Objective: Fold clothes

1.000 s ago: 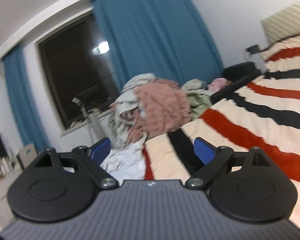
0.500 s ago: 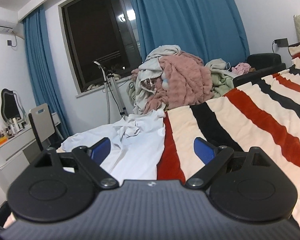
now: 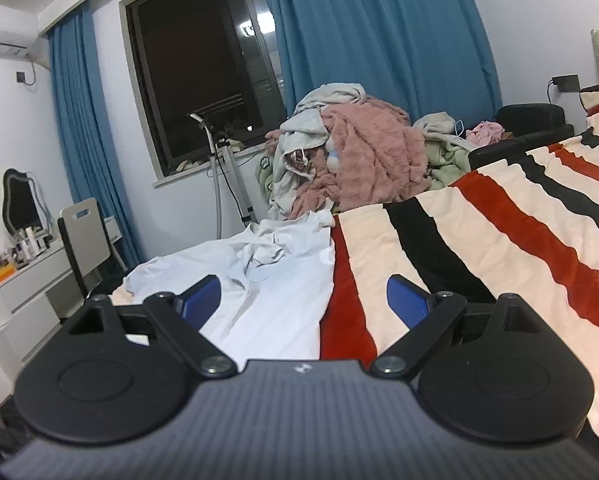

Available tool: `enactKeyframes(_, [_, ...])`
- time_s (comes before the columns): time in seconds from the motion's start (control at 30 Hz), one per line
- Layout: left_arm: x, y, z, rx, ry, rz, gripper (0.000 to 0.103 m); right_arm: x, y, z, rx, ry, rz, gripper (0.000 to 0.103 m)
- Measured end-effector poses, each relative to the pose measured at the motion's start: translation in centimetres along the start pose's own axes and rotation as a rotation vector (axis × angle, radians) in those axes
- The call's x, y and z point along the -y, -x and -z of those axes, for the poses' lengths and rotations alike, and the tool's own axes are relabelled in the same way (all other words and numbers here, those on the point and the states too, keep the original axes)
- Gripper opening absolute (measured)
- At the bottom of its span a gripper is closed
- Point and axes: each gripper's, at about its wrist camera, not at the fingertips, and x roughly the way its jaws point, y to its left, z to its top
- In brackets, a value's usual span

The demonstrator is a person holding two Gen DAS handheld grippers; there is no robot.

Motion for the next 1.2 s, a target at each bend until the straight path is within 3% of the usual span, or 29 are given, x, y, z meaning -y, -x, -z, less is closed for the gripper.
enactKeyframes(0.2, [2.6, 0.6, -3.9, 0.155, -0.075, 0.002, 0.098, -0.1, -0.1, 0.1, 0.001, -0.002, 0.006, 0.091])
enactKeyframes(0.37, [2.1, -0.5, -7.3, 0.192, -0.126, -0.055, 0.099, 0.1, -0.6, 0.3, 0.0, -0.025, 0.041, 0.091])
enactKeyframes(0.5, [2.0, -2.2, -9.0, 0.206, -0.133, -0.049, 0.099, 0.3, -1.3, 0.3, -0.01, -0.047, 0.056, 0.091])
enactKeyframes(0.6, [0.9, -4.0, -8.3, 0.239, -0.108, -0.023, 0.101, 0.3, -1.7, 0.5, -0.015, -0.059, 0.06, 0.091])
enactKeyframes(0.73, [-1.6, -6.0, -6.2, 0.225, -0.074, -0.006, 0.101, 0.0, -2.3, 0.7, -0.024, -0.042, 0.079, 0.091])
enactKeyframes(0.97, [-3.1, -6.0, -4.7, 0.248, -0.055, 0.027, 0.103, -1.1, -3.4, 1.0, -0.048, -0.007, 0.072, 0.091])
enactKeyframes(1.07, [-3.2, -6.4, -4.7, 0.223, -0.034, 0.044, 0.103, -1.2, -3.3, 1.2, -0.055, -0.007, 0.083, 0.091])
enactKeyframes(1.2, [-3.9, -6.6, -4.6, 0.194, 0.002, 0.012, 0.103, -1.3, -2.8, 1.3, -0.057, -0.021, 0.104, 0.091])
